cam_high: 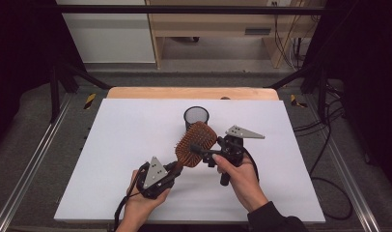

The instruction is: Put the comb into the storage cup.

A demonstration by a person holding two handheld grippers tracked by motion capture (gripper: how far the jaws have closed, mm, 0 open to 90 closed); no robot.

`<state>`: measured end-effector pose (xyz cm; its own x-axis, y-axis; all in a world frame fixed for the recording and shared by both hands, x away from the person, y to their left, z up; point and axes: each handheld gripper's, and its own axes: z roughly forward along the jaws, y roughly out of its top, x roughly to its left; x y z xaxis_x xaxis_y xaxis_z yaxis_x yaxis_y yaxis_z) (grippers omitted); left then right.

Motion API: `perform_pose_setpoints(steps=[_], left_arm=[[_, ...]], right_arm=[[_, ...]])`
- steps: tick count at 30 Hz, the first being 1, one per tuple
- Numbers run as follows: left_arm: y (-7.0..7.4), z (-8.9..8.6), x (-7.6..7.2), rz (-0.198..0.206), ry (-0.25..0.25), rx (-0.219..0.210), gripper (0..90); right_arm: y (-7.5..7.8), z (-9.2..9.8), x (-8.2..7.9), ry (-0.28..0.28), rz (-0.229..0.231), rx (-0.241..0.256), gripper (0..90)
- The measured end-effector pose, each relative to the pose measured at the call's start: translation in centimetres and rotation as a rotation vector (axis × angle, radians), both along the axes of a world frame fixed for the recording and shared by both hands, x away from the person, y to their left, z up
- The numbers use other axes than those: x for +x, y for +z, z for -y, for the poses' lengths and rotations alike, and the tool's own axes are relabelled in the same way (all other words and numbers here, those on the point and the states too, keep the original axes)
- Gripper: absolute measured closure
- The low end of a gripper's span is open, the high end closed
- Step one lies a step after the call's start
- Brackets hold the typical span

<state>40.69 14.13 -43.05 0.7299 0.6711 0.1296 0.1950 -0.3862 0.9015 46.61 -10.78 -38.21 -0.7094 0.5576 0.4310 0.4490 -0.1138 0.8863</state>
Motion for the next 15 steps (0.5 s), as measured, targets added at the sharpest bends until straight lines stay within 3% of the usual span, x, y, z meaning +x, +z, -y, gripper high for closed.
perform_pose_setpoints(steps=[8, 15], left_arm=[[0.04, -0.37, -0.02, 0.002, 0.004, -0.015, 72.6], [0.37, -0.53, -0.21, 0.024, 0.005, -0.025, 72.7]], right_arm=[[0.16, -0.17, -0.06, -0.004, -0.013, 0.017, 30.1], [0.58, -0.44, -0.28, 0.000, -0.007, 0.045, 32.6]])
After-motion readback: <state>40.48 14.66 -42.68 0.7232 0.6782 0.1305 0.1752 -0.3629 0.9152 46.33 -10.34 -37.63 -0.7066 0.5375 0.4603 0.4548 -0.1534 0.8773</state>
